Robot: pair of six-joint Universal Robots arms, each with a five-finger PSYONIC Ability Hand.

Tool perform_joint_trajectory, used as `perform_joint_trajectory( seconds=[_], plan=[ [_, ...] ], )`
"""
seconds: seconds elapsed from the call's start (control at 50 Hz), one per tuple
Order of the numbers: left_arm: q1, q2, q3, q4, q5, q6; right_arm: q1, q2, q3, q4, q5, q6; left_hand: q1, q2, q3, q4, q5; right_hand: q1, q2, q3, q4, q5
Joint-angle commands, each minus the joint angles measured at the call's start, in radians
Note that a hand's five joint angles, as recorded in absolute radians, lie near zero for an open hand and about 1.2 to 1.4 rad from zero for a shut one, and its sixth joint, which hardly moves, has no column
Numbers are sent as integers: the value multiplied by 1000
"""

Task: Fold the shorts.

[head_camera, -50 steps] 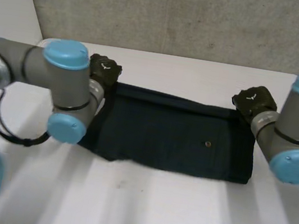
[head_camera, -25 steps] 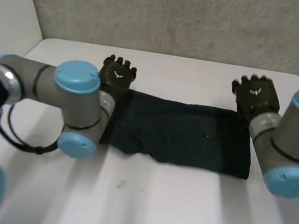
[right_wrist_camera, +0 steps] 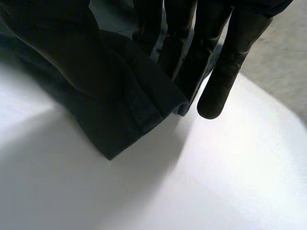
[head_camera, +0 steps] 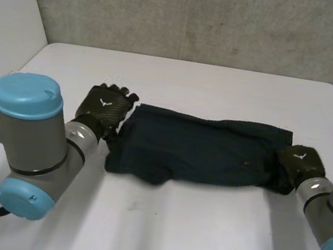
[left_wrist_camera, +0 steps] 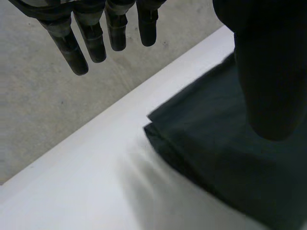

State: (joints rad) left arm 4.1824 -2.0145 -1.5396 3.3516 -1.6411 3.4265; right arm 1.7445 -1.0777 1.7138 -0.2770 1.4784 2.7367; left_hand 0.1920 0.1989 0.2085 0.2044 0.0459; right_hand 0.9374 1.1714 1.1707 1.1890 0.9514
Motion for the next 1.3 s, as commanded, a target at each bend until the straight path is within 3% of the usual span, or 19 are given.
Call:
perform_joint_trajectory(
  seconds=[0.02,0.08,0.14,0.16,0.26,0.3,0.42,0.46,0.48,0.54,0.56,0.62,0.72,0.8,0.96,1.08,1.2,1.3],
  plan=[
    [13,92,-40,0,-2,4,-3,-97,-32,4,25,-220,-17,-24,-34,-30,-46,459,225,226,207,270],
    [15,121,-54,0,-3,4,10,-100,-74,5,31,-320,-17,-24,-34,-30,-46,459,225,226,207,270],
    [21,154,-70,0,-3,2,120,-93,-143,-1,20,-423,-17,-24,-34,-30,-46,459,225,226,207,270],
    [25,161,-73,0,-5,2,209,-79,-187,-2,16,-458,-17,-24,-34,-30,-46,459,225,226,207,270],
    [71,203,-88,0,-8,0,418,5,-310,7,-27,-483,-17,-24,-34,-30,-46,459,225,226,207,270],
    [77,207,-86,2,-8,-1,470,38,-329,7,-70,-483,-17,-24,-34,-30,-46,459,225,226,207,270],
    [97,207,-70,9,-6,-15,572,165,-341,-4,-334,-479,-17,-24,-34,-30,-46,459,225,226,207,270],
    [100,207,-62,11,-5,-26,572,176,-339,-2,-375,-473,-17,-24,-34,-30,-46,311,77,78,60,123],
    [99,201,-47,12,-5,-35,573,177,-338,-1,-398,-471,-17,-24,-34,-30,-46,118,-116,-115,-133,-70],
    [100,192,-14,12,-5,-49,572,171,-338,-2,-383,-453,-17,-24,-34,-30,-46,-270,-504,-503,-521,-458],
    [100,181,8,12,-5,-56,570,162,-341,-2,-351,-410,-17,-24,-34,-30,-46,-454,-688,-687,-706,-643],
    [97,143,47,11,-2,-70,534,110,-344,-1,-252,-236,-17,-24,-34,-30,-46,-687,-921,-920,-939,-876],
    [61,42,160,0,7,-93,428,-27,-353,-4,-164,107,-14,-21,-30,-26,-42,-763,-997,-996,-1014,-951],
    [7,-56,237,-15,32,-107,398,18,-421,25,-168,284,-5,-12,-21,-17,-33,-763,-997,-996,-1014,-951],
    [-31,-225,338,-216,11,-148,382,274,-655,301,-176,242,19,12,2,6,-10,-763,-997,-996,-1014,-951],
    [-38,-315,386,-363,-69,-161,375,409,-789,409,-168,216,16,9,-1,3,-13,-763,-997,-996,-1014,-951],
    [-41,-351,397,-423,-83,-158,374,440,-829,485,-164,163,16,9,-1,3,-13,-763,-997,-996,-1014,-951],
    [-42,-304,400,-425,-75,-156,375,360,-820,510,-153,95,10,3,-7,-3,-19,-763,-997,-996,-1014,-951]
  ],
)
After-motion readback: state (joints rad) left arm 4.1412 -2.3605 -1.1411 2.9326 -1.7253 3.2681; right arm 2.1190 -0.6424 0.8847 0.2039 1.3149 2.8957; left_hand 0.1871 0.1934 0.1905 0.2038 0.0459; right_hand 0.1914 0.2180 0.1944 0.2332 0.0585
